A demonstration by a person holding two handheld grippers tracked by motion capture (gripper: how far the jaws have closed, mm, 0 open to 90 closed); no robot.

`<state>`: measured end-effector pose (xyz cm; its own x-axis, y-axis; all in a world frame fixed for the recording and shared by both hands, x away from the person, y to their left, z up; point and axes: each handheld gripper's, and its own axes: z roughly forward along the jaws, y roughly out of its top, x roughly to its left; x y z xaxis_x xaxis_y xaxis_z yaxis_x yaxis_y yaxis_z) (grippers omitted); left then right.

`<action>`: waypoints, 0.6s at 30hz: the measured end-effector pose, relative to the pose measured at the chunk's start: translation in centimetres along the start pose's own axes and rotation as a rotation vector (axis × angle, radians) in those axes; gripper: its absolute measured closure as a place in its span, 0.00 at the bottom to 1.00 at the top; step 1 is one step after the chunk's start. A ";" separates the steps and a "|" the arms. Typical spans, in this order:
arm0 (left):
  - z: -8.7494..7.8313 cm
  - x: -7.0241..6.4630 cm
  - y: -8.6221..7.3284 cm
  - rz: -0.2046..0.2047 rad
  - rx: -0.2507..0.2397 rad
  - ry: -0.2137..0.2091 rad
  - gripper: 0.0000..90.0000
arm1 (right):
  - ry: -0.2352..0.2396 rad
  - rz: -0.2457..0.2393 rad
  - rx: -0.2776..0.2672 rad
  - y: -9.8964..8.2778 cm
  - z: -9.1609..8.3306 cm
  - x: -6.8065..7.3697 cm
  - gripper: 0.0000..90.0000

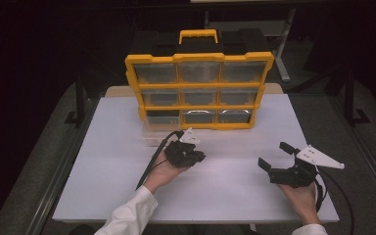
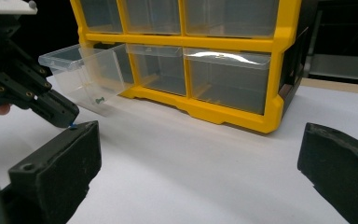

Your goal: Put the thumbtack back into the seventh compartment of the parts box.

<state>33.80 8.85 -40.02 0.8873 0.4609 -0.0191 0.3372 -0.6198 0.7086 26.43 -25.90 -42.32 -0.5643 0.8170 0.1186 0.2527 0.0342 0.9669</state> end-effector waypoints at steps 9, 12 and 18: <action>-1.0 0.6 0.6 -0.027 -0.031 0.015 0.93 | -0.001 0.004 -0.001 0.0 0.0 -0.1 0.00; -1.7 0.8 0.9 -0.040 -0.056 0.002 0.93 | -0.004 0.005 -0.002 0.0 -0.1 -0.1 0.00; -3.6 1.5 1.4 -0.047 -0.091 0.037 0.93 | -0.006 0.005 -0.002 0.0 -0.1 -0.2 0.00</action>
<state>34.48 10.99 -36.54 0.8587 0.5117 -0.0288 0.3464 -0.5381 0.7684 26.44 -26.13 -42.30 -0.5585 0.8204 0.1226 0.2543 0.0287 0.9667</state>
